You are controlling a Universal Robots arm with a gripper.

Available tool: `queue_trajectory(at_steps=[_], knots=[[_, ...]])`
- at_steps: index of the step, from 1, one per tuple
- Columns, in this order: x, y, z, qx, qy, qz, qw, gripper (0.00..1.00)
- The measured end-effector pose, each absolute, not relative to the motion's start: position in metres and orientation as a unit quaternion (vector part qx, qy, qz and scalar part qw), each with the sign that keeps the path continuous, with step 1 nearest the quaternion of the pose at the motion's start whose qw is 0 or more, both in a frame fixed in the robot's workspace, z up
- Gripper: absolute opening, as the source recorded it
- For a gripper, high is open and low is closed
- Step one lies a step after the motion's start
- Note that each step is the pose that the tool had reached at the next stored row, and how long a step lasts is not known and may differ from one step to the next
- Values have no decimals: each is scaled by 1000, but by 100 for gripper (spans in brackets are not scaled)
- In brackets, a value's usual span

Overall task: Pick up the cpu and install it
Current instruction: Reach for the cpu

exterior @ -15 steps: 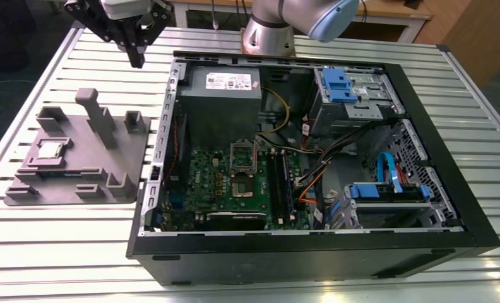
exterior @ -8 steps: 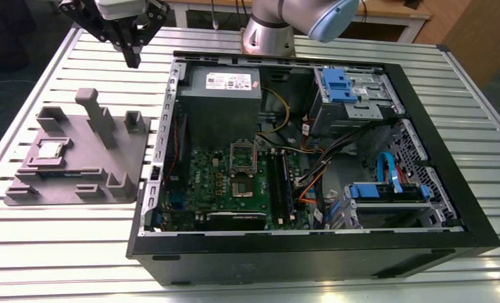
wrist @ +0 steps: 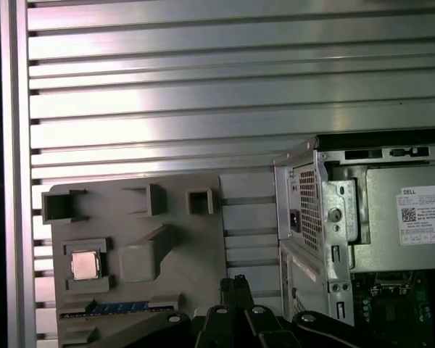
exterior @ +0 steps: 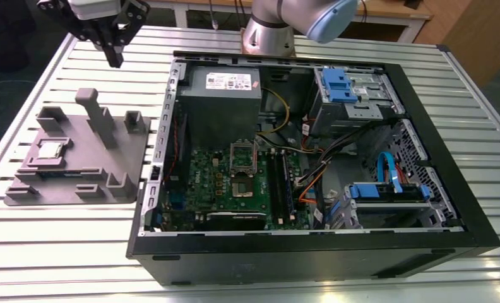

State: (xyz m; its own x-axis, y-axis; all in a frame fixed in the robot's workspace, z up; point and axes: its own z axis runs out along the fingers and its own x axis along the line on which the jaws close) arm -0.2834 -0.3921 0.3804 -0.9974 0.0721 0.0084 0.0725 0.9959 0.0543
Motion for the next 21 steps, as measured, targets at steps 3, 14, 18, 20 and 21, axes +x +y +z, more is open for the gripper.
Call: queue_trajectory(at_steps=[3, 14, 18, 20, 21], knots=[[-290, -392, 380, -36, -999, -27, 3, 11], [-297, -392, 380, -36, -999, -27, 3, 11], [-302, -392, 380, -36, -999, -27, 3, 11], [-305, -392, 380, -36, -999, -27, 3, 11], [-307, -392, 380, -36, -999, -27, 3, 11]])
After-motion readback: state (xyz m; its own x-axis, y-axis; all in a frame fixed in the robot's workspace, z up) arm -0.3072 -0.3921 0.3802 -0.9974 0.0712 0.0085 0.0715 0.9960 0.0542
